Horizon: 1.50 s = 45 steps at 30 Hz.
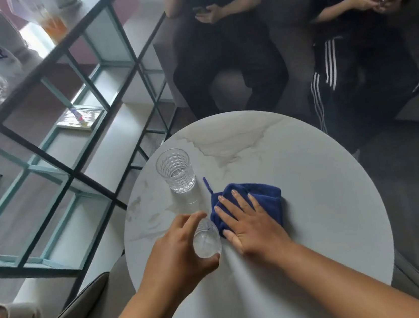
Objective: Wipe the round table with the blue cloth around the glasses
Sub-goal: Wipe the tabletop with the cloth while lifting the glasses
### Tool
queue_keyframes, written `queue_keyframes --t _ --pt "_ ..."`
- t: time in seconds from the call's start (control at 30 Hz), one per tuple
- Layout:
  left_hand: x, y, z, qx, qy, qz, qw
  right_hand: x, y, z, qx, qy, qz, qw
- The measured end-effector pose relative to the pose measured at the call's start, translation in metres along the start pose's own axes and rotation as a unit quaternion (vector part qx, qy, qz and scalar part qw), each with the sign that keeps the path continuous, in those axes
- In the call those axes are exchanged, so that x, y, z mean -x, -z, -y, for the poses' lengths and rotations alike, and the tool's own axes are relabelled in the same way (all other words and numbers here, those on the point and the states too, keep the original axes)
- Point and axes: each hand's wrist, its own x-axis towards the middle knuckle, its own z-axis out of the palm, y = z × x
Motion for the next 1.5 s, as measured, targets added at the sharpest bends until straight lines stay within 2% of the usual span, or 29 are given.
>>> queue_keyframes --t 0.27,0.43,0.53,0.67,0.77,0.87,1.07,1.17,1.23,1.4,1.5 --pt "-0.002 0.001 0.001 0.001 -0.003 0.001 1.0 0.044 -0.008 0.013 -0.004 -0.014 -0.018 1.0" --pt "-0.008 0.004 0.002 0.011 0.007 0.002 1.0 0.076 -0.003 -0.006 -0.011 -0.038 -0.026 0.999" --pt "-0.012 0.007 0.001 0.015 0.012 0.01 1.0 0.077 0.001 -0.036 0.005 -0.102 -0.029 0.994" --pt "-0.016 0.006 0.0 0.008 0.01 0.013 1.0 0.036 0.014 -0.057 -0.003 -0.218 -0.02 0.976" --pt "-0.017 0.007 0.001 0.004 0.002 0.006 1.0 -0.005 0.023 -0.046 -0.015 -0.242 -0.005 0.97" --pt "-0.017 0.011 0.002 0.002 0.001 0.0 1.0 -0.023 0.024 -0.021 -0.019 -0.208 0.001 0.978" --pt "-0.017 0.053 -0.009 0.009 -0.025 -0.061 0.998 -0.02 0.015 0.035 -0.033 -0.129 0.03 0.991" --pt "-0.017 0.078 -0.025 -0.001 -0.046 -0.088 0.995 -0.012 0.006 0.07 -0.051 -0.089 0.009 0.995" --pt "-0.019 0.087 -0.036 -0.005 -0.062 -0.089 0.994 -0.008 -0.005 0.095 -0.057 -0.042 -0.005 0.997" --pt "-0.028 0.084 -0.054 0.004 -0.066 -0.075 0.995 0.016 -0.025 0.158 -0.041 0.081 0.017 0.996" --pt "-0.03 0.075 -0.058 0.003 -0.072 -0.064 0.995 0.048 -0.033 0.165 0.013 0.111 0.007 0.994"
